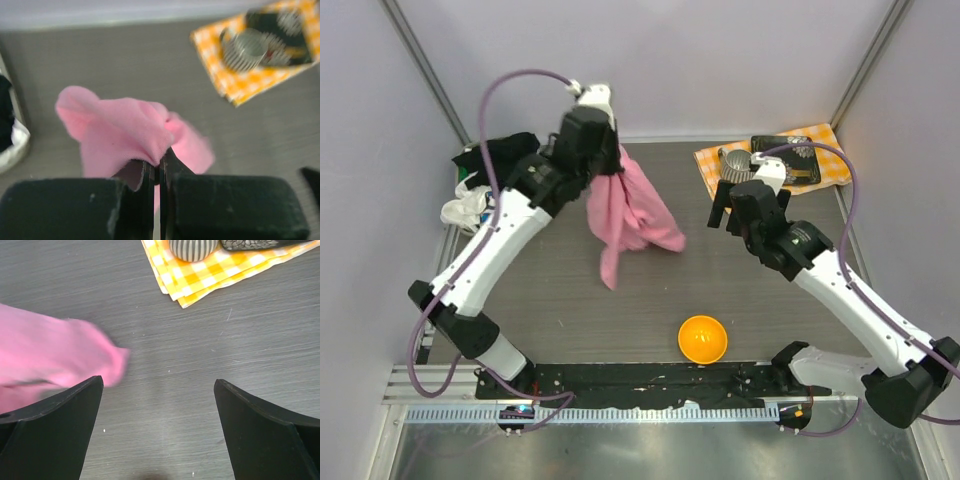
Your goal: Fold and stack the t-shirts
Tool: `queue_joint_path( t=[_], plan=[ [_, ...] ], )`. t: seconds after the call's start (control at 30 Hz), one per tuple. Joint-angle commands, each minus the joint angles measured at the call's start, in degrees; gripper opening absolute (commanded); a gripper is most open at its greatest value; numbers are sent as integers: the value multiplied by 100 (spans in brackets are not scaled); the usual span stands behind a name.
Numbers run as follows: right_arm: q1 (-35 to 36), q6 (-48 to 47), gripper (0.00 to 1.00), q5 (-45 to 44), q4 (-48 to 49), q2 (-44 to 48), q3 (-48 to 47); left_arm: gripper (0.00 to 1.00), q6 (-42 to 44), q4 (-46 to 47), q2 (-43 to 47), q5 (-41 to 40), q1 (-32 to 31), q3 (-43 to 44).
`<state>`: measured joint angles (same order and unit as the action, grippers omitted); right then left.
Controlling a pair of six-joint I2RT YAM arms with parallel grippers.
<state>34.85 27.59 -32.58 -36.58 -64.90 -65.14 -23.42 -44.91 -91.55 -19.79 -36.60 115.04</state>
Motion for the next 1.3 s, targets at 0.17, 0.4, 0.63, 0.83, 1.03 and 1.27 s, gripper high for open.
queue_joint_path(
  t=[0.17,0.4,0.63,0.83,1.03,1.27],
  plan=[
    [39,237,100,-257,-912,557,-78,0,-268,1677,-1152,-588,-198,-2399],
    [39,290,100,-424,-1132,628,2,0,170,1583,-2490,-728,-190,-758],
    [39,185,100,-714,-1027,558,46,100,417,1476,-1554,-596,-1013,-1368],
    [39,106,100,-873,-913,338,125,100,-117,1590,-365,-421,-2006,-3030],
    [22,150,100,-1154,-913,206,256,100,-882,1493,558,-385,-3019,-4348],
    [-83,141,100,-1374,-992,215,300,99,-1849,2477,911,-297,-3968,-5878]
  ],
)
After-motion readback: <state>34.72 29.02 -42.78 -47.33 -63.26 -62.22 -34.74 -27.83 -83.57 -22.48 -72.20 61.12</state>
